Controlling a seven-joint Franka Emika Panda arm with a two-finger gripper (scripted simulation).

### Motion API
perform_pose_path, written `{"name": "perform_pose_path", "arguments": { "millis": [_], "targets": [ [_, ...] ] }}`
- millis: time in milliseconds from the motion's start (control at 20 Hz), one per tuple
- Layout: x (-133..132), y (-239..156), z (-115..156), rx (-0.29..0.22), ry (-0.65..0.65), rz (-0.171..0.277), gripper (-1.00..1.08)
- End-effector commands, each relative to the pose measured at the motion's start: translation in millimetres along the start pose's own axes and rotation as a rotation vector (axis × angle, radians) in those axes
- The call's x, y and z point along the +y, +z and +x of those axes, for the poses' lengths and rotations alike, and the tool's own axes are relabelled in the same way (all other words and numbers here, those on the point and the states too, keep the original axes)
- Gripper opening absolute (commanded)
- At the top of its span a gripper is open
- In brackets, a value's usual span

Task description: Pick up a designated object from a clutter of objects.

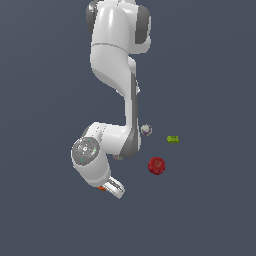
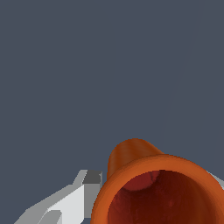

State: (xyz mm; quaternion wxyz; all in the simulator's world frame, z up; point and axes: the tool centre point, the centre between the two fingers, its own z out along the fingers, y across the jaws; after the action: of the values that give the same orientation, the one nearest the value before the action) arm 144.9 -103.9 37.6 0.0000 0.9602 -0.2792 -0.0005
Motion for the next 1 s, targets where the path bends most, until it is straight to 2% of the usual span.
{"name": "perform_pose_path", "arguments": {
  "millis": [0, 500, 950],
  "targets": [
    [0, -1, 0, 0.001, 0.000, 0.000, -1.00],
    [10, -26, -12, 0.001, 0.000, 0.000, -1.00],
    [31, -81, -38, 0.000, 0.000, 0.001, -1.00]
  ]
}}
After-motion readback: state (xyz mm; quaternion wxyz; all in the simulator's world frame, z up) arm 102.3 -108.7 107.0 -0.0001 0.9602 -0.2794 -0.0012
